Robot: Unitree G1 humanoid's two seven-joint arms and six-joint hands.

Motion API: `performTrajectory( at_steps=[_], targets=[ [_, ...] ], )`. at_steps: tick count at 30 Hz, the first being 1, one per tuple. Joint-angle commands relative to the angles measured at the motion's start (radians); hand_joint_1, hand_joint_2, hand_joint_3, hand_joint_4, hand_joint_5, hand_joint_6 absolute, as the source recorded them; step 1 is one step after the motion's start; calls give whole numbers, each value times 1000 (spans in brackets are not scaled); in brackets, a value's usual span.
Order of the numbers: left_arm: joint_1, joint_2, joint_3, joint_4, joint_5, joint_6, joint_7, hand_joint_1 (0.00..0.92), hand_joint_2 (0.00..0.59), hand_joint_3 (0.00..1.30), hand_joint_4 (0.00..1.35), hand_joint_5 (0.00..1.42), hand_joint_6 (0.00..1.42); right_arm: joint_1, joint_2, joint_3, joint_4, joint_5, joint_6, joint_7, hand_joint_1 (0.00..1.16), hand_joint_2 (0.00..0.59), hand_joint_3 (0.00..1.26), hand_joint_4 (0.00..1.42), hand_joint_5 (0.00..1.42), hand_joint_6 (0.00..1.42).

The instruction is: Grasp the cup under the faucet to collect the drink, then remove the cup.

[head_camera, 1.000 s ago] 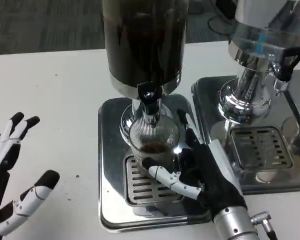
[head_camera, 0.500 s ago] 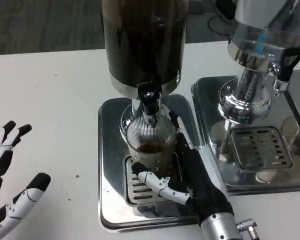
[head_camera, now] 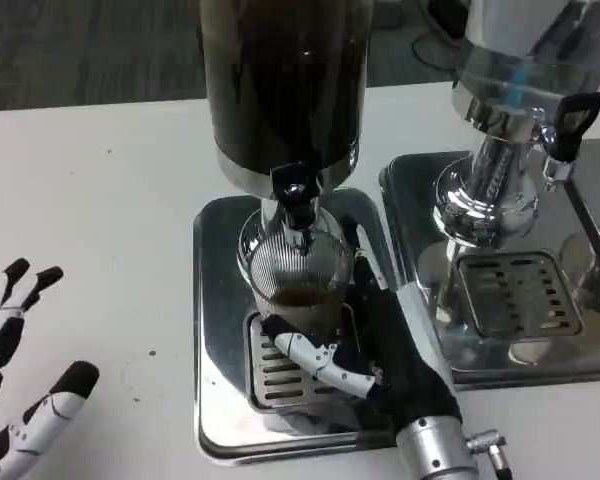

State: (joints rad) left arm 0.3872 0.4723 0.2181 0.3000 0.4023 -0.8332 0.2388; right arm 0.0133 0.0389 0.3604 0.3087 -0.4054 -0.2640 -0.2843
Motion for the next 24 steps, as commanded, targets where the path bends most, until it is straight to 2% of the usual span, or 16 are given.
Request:
performTrajectory(
  at_steps=[1, 7, 15, 24],
  targets=[
    [21, 4, 13, -20, -7, 7, -1, 0, 195, 149, 0, 138, 42, -23, 21, 9, 41, 1, 1, 7, 742, 157, 0, 0, 54, 240],
    [40, -2, 27, -33, -11, 7, 3, 0, 203, 155, 0, 143, 42, -35, 25, 13, 72, 2, 2, 4, 767, 158, 3, 111, 185, 341],
    [56, -11, 37, -48, -14, 6, -1, 0, 205, 156, 0, 144, 42, -31, 33, 12, 87, -2, -16, -37, 840, 157, 252, 309, 365, 568],
    [61, -14, 40, -53, -19, 7, -8, 0, 205, 156, 0, 144, 37, -23, 39, 14, 93, -4, -39, -98, 878, 163, 410, 421, 506, 748]
  ],
)
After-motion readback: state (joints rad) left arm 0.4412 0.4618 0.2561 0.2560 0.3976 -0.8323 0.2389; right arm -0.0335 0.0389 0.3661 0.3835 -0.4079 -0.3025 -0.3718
